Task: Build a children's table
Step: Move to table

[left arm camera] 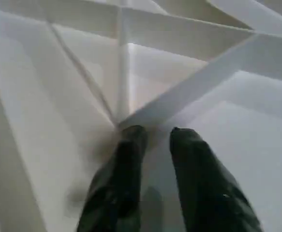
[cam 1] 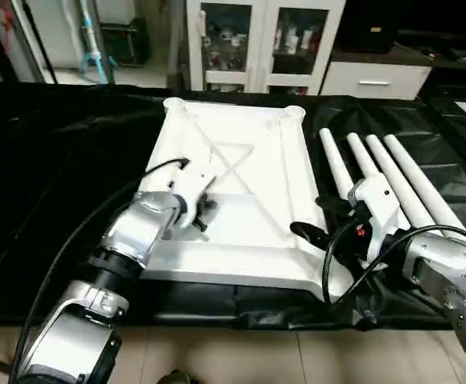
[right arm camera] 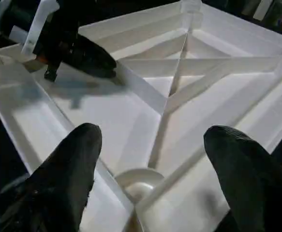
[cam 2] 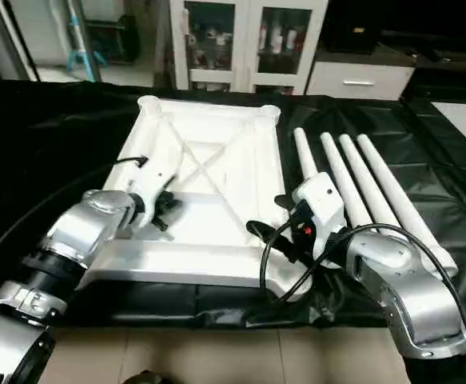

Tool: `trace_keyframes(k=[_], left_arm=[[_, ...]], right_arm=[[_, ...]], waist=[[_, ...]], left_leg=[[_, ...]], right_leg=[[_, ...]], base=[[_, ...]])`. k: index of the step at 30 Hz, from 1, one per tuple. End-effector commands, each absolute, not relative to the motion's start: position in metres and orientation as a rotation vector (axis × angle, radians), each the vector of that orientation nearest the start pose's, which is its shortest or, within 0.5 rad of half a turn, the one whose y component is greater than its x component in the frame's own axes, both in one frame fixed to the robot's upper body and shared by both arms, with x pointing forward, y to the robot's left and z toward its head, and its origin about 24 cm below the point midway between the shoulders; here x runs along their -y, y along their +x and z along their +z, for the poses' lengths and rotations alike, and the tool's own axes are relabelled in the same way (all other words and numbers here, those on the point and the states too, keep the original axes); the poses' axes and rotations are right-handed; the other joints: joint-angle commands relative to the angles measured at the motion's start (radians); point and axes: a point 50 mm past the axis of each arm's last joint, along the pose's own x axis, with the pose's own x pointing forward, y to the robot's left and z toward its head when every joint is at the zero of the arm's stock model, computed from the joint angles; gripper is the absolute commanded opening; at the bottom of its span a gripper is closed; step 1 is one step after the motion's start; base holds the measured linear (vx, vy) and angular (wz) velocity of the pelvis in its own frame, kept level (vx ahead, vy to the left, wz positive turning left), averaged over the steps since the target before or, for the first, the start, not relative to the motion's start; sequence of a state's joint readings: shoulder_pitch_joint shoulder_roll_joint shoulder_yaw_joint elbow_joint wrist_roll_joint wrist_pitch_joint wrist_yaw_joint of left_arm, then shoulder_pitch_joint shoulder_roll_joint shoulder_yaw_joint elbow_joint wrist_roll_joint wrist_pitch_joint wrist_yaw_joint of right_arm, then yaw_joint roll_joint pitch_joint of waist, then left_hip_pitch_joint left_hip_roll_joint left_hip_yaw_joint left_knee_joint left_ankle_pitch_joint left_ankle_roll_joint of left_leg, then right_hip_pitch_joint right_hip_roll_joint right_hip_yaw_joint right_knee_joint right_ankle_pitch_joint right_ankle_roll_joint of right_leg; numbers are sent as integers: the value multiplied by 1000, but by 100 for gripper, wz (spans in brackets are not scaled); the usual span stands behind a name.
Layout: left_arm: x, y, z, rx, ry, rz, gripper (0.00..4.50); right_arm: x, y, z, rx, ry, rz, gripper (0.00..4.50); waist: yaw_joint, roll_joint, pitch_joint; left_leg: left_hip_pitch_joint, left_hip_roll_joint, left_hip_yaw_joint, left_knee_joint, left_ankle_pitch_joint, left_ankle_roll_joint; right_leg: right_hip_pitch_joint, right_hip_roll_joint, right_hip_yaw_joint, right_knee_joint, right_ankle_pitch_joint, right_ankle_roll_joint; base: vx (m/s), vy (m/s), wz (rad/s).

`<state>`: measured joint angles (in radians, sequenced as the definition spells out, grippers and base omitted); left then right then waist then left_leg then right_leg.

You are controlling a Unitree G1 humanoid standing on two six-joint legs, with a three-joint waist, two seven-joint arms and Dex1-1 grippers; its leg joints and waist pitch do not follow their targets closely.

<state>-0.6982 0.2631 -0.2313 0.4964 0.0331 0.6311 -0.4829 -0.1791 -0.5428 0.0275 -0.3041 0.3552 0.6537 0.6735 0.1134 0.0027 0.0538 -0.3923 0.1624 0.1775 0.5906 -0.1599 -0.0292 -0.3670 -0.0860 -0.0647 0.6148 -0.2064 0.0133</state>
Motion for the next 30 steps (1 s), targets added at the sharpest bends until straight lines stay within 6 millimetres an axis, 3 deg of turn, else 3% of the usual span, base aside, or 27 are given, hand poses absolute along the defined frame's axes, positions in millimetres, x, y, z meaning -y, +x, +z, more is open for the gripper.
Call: trace_keyframes(k=[1, 2, 4, 6, 8, 11, 14, 17, 20, 23, 30], left_arm=[[-129, 360, 86, -496, 349, -519, 95], [-129, 361, 88, -484, 351, -518, 79], [-131, 362, 92, -462, 345, -500, 72], [-132, 363, 93, -453, 349, -493, 47], [-136, 364, 85, -474, 412, -482, 33], [-139, 363, 72, -511, 478, -485, 13], [-139, 359, 63, -551, 501, -510, 4], [-138, 358, 60, -563, 505, -519, 4], [-137, 359, 61, -553, 443, -520, 42], [-137, 361, 64, -530, 435, -506, 53], [-134, 364, 79, -485, 353, -512, 123]], right_arm=[[179, 257, 113, -286, -164, 787, 369], [179, 257, 113, -286, -164, 787, 369], [180, 257, 114, -287, -163, 790, 369], [180, 257, 113, -289, -164, 791, 369], [180, 256, 112, -299, -174, 795, 369], [178, 255, 110, -305, -181, 812, 369], [177, 254, 109, -306, -174, 816, 369], [178, 253, 109, -310, -175, 813, 369], [180, 250, 107, -320, -186, 803, 369], [181, 249, 106, -322, -188, 801, 369], [183, 248, 109, -314, -187, 796, 369]], waist=[[0, -10, -62], [-2, -16, -62], [0, -14, -62], [2, -18, -63], [3, -23, -68], [6, -19, -72], [7, -19, -73], [6, -19, -69], [4, -19, -67], [5, -19, -67], [6, -23, -68]], left_leg=[[30, 72, -37, -84, -312, -23], [29, 72, -36, -84, -306, -20], [29, 72, -33, -82, -285, -11], [28, 72, -31, -79, -254, 2], [25, 71, -29, -74, -198, 22], [23, 70, -28, -68, -144, 45], [23, 71, -27, -67, -141, 52], [25, 72, -26, -70, -176, 43], [25, 72, -25, -72, -202, 30], [27, 74, -25, -73, -212, 24], [25, 73, -23, -70, -187, 39]], right_leg=[[17, -82, 47, -88, -265, -163], [17, -81, 47, -87, -255, -164], [17, -83, 47, -85, -233, -173], [17, -82, 47, -81, -200, -180], [19, -80, 47, -73, -127, -187], [19, -76, 45, -66, -57, -193], [20, -80, 45, -63, -35, -203], [18, -81, 45, -67, -74, -211], [17, -82, 46, -71, -108, -209], [17, -83, 46, -73, -119, -205], [17, -83, 46, -69, -96, -210]], base=[[0, 0, 0], [0, 0, 0], [0, 0, 0], [0, 0, 0], [0, 0, 0], [0, 0, 0], [0, 0, 0], [0, 0, 0], [0, 0, 0], [0, 0, 0], [0, 0, 0]])
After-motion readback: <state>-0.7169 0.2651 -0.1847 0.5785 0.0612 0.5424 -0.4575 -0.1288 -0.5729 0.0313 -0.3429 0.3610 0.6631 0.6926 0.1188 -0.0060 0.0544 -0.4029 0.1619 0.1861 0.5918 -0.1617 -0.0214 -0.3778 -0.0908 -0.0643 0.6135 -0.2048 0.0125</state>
